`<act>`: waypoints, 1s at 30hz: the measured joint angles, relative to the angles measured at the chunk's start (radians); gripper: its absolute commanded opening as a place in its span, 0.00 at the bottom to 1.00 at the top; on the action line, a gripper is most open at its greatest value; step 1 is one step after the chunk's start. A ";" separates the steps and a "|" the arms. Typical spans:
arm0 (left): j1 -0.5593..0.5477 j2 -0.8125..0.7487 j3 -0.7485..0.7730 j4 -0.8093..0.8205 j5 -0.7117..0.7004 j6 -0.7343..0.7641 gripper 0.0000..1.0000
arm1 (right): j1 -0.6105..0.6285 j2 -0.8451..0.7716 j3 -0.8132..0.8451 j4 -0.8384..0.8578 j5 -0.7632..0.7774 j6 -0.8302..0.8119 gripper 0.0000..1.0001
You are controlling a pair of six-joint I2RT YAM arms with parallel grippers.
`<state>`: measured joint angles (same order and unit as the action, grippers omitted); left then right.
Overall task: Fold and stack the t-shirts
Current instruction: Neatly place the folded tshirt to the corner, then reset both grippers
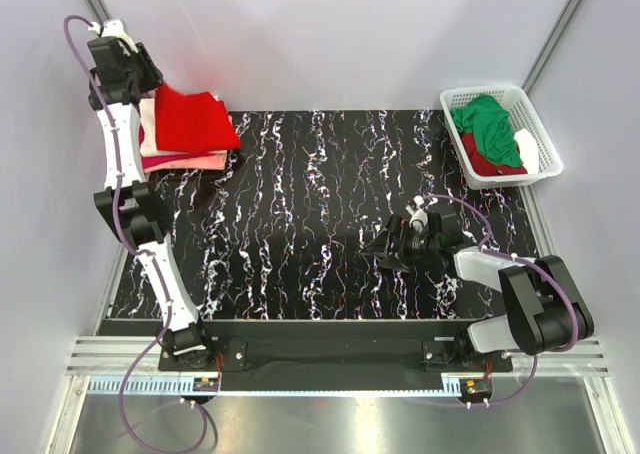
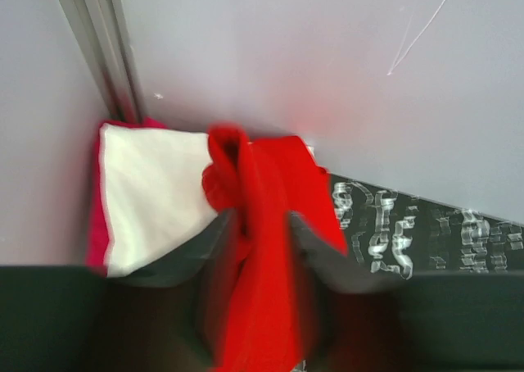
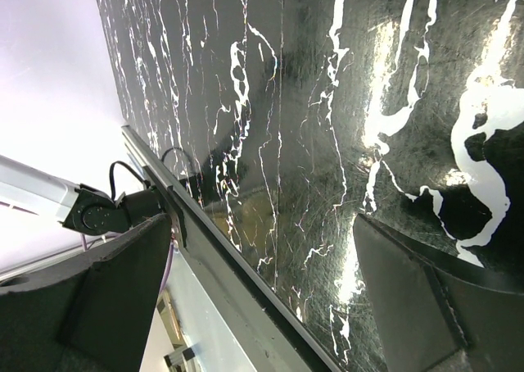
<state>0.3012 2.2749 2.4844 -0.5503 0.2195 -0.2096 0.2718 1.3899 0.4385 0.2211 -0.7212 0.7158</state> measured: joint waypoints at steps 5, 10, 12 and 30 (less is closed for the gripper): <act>-0.044 -0.003 0.000 0.003 -0.131 0.089 0.86 | -0.001 0.001 0.000 0.000 -0.005 0.000 1.00; -0.089 -0.006 0.000 -0.003 -0.309 0.132 0.93 | -0.004 0.001 0.000 0.001 -0.006 0.001 1.00; -0.100 -0.012 0.000 -0.016 -0.364 0.136 0.99 | -0.005 0.001 0.000 0.003 -0.006 0.001 1.00; -0.309 -0.607 -0.623 0.023 -0.517 0.101 0.99 | -0.012 0.018 -0.001 0.029 -0.025 0.005 0.99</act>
<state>-0.0082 1.6680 1.8610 -0.5270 -0.2970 -0.1085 0.2600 1.4078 0.4374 0.2497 -0.7464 0.7208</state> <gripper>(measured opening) 0.984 0.993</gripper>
